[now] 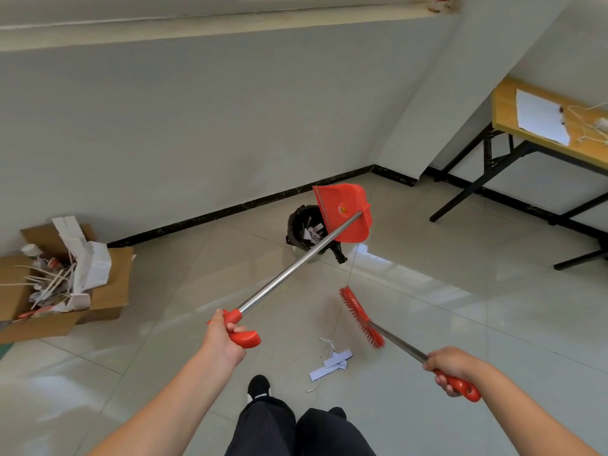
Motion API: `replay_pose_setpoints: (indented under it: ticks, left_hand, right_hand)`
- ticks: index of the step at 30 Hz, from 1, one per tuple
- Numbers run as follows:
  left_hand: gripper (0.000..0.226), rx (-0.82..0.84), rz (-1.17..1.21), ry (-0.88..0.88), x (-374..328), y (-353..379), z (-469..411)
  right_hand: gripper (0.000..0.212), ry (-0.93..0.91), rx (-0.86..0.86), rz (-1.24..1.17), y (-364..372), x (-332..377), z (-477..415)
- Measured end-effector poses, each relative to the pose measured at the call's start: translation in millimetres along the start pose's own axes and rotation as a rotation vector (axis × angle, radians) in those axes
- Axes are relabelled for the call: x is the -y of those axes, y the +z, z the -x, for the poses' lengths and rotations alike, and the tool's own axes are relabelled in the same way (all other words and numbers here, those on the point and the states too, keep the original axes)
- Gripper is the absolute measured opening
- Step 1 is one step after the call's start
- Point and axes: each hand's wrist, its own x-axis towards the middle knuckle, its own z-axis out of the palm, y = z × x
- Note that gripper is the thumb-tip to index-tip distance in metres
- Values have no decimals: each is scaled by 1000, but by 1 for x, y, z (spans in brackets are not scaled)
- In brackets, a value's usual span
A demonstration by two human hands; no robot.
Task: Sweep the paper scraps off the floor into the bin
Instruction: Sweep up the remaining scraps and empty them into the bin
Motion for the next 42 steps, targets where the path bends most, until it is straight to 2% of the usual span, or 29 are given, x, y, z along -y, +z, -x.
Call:
replay_pose_setpoints:
  ticks: [8, 11, 21, 26, 30, 33, 36, 40, 42]
  left_hand:
    - [21, 52, -100, 226, -42, -16, 20]
    - [28, 32, -244, 428, -58, -16, 34]
    - [52, 366, -1101, 1065, -126, -5, 139]
    - [38, 504, -1577, 1350, -114, 3, 196]
    - [31, 646, -1944, 1614, -83, 13, 189]
    - [45, 728, -2185, 1811, -71, 16, 154]
    - [63, 779, -2318, 1885, -80, 12, 106]
    - [61, 766, -2373, 1844, -109, 7, 45]
    - [68, 746, -2368, 1817, -125, 7, 17]
  right_hand:
    - [4, -34, -44, -71, 5, -19, 13]
    - [3, -51, -54, -85, 10, -31, 19]
    - [4, -63, -129, -217, 38, -116, 23]
    - [8, -29, -149, -284, 78, -159, 18]
    - [12, 19, -144, -393, 110, -183, 25]
    - [15, 67, -160, -485, 130, -195, 30]
    - [15, 121, -187, -601, 154, -187, 31]
    - [26, 164, -221, -871, 186, -142, 4]
    - [27, 165, -245, -979, 194, -103, -16]
